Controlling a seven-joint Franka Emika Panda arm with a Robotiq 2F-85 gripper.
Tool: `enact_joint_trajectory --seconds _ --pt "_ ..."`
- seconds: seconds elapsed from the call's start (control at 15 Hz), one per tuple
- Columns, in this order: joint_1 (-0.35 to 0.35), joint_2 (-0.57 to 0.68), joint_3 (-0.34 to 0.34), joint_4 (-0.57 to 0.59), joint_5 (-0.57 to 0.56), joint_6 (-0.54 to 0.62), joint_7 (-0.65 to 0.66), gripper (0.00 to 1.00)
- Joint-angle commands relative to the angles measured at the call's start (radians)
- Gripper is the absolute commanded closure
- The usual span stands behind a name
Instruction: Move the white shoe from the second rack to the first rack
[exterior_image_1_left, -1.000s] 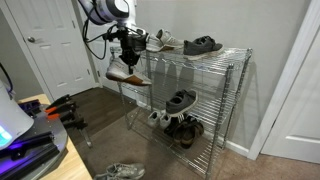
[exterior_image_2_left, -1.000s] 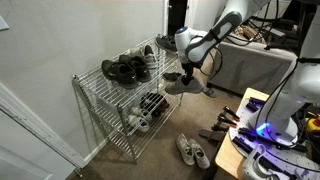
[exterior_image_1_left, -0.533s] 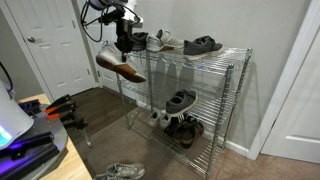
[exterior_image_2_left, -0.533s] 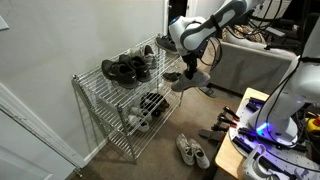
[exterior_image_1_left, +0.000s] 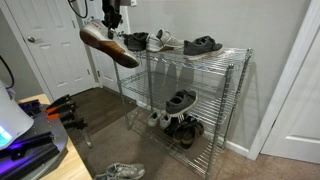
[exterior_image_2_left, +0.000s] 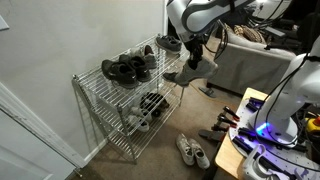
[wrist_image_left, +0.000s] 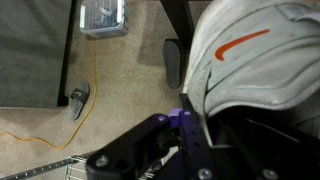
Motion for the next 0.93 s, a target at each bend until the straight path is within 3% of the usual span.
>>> enact_joint_trajectory --seconds 0.0,0.4,0.87 --pt "-0.006 -0.11 0.022 -0.025 -0.007 -0.043 0.06 0.95" --pt "-0.035 -0.184 0.017 -0.064 -0.035 0.187 0.167 0.95" --pt "-0.129 0.025 -0.059 -0.004 -0.112 0.583 0.176 0.95"
